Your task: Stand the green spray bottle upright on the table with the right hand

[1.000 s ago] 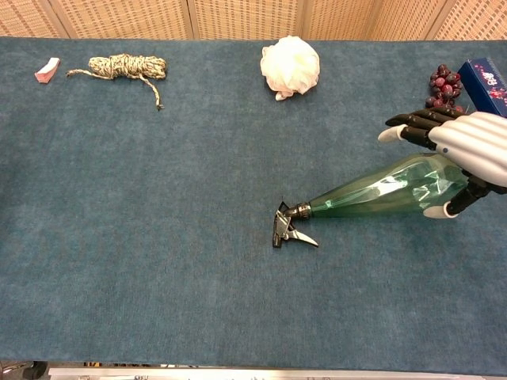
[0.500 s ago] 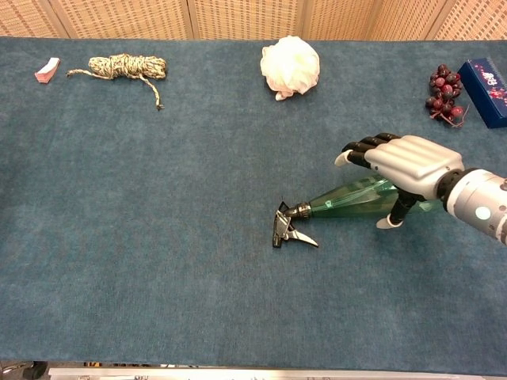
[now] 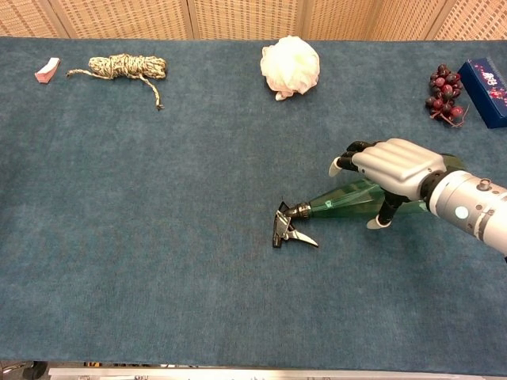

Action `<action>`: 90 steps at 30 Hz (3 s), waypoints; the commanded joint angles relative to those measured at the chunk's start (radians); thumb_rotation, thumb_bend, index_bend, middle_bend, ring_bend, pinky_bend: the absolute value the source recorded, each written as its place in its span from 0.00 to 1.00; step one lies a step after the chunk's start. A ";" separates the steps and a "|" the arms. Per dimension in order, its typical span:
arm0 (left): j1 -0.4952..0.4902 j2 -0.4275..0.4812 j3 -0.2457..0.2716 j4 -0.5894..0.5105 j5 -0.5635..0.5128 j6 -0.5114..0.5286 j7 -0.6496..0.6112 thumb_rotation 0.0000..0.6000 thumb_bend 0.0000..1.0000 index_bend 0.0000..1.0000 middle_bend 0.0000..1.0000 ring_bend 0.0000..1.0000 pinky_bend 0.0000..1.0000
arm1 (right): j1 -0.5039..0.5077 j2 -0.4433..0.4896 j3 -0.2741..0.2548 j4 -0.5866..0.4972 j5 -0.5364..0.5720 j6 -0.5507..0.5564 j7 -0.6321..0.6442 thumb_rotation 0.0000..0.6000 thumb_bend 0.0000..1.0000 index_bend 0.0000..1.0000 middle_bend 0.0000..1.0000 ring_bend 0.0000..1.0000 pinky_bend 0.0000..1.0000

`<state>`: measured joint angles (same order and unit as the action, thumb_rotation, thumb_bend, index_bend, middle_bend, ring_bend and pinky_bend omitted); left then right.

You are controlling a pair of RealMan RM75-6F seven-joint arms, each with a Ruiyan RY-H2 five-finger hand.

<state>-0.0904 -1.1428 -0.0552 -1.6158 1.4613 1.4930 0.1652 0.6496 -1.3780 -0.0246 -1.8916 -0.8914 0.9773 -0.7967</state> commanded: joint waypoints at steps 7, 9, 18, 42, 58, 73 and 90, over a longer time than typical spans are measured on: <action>0.000 0.000 0.000 0.000 0.000 0.000 0.000 1.00 0.00 0.00 0.00 0.00 0.00 | 0.021 -0.020 -0.011 0.026 0.020 0.005 0.007 1.00 0.01 0.27 0.28 0.12 0.18; 0.000 0.000 0.000 0.000 0.000 0.000 0.000 1.00 0.00 0.00 0.00 0.00 0.00 | 0.026 -0.025 -0.013 0.031 0.021 0.006 0.007 1.00 0.04 0.27 0.28 0.13 0.18; 0.000 0.000 0.000 0.000 0.000 0.000 0.000 1.00 0.00 0.00 0.00 0.00 0.00 | 0.048 -0.045 -0.018 0.042 0.031 0.010 0.010 1.00 0.15 0.30 0.31 0.16 0.18; 0.000 0.000 0.000 0.001 0.000 0.000 0.000 1.00 0.00 0.00 0.00 0.00 0.00 | 0.046 -0.044 -0.028 0.032 -0.003 0.062 0.072 1.00 0.33 0.43 0.47 0.32 0.23; 0.000 0.000 0.000 0.001 0.000 0.000 -0.001 1.00 0.00 0.00 0.00 0.00 0.00 | -0.081 -0.062 0.026 0.099 -0.323 0.205 0.469 1.00 0.33 0.44 0.49 0.33 0.23; 0.000 0.000 0.000 0.001 0.000 0.000 0.000 1.00 0.00 0.00 0.00 0.00 0.00 | -0.170 -0.210 0.055 0.372 -0.630 0.354 1.093 1.00 0.33 0.46 0.49 0.34 0.27; 0.000 0.001 0.000 0.000 0.000 0.000 0.001 1.00 0.00 0.00 0.00 0.00 0.00 | -0.262 -0.414 0.086 0.688 -0.738 0.617 1.523 1.00 0.34 0.47 0.50 0.34 0.34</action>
<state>-0.0904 -1.1422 -0.0551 -1.6160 1.4611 1.4924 0.1658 0.4138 -1.7441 0.0503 -1.2647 -1.6245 1.5471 0.6618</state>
